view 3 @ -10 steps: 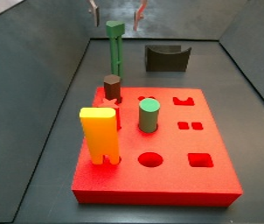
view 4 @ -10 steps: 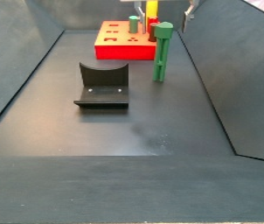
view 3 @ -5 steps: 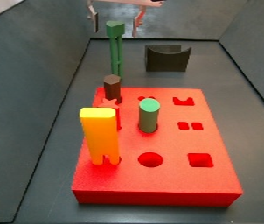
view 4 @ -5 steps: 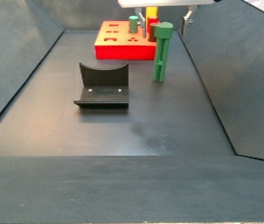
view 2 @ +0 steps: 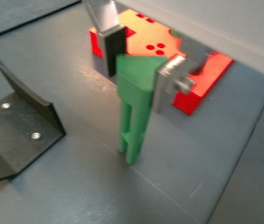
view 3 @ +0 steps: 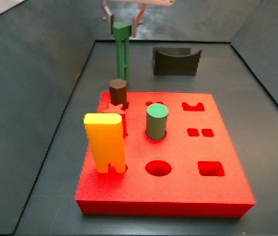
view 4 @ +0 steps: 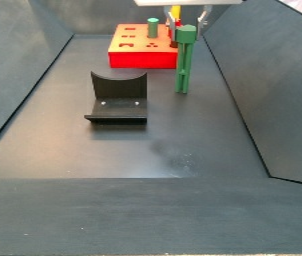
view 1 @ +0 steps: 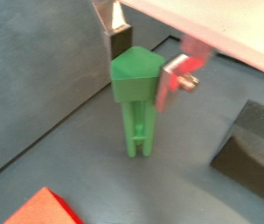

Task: Pick up the 3 prong object. Move up. Move to above the board. Insert the 3 prong object.
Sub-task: Pick up the 3 prong object.

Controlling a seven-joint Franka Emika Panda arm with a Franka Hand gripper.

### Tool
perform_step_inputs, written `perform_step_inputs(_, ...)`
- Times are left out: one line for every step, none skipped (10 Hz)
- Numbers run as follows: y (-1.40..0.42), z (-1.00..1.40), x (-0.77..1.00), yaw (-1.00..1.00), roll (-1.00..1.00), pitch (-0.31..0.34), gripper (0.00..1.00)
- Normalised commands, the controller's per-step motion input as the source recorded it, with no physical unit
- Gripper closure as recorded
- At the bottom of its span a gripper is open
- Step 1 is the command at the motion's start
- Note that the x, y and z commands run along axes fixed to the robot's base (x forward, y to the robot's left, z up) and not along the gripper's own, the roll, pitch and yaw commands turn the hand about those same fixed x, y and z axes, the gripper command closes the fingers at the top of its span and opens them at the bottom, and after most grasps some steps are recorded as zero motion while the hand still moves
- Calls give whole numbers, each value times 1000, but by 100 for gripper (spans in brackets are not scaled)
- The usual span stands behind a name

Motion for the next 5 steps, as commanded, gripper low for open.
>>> perform_step_inputs(0,0,0,0,0,0,100)
perform_step_inputs(0,0,0,0,0,0,100)
perform_step_inputs(0,0,0,0,0,0,100)
perform_step_inputs(0,0,0,0,0,0,100)
perform_step_inputs(0,0,0,0,0,0,100)
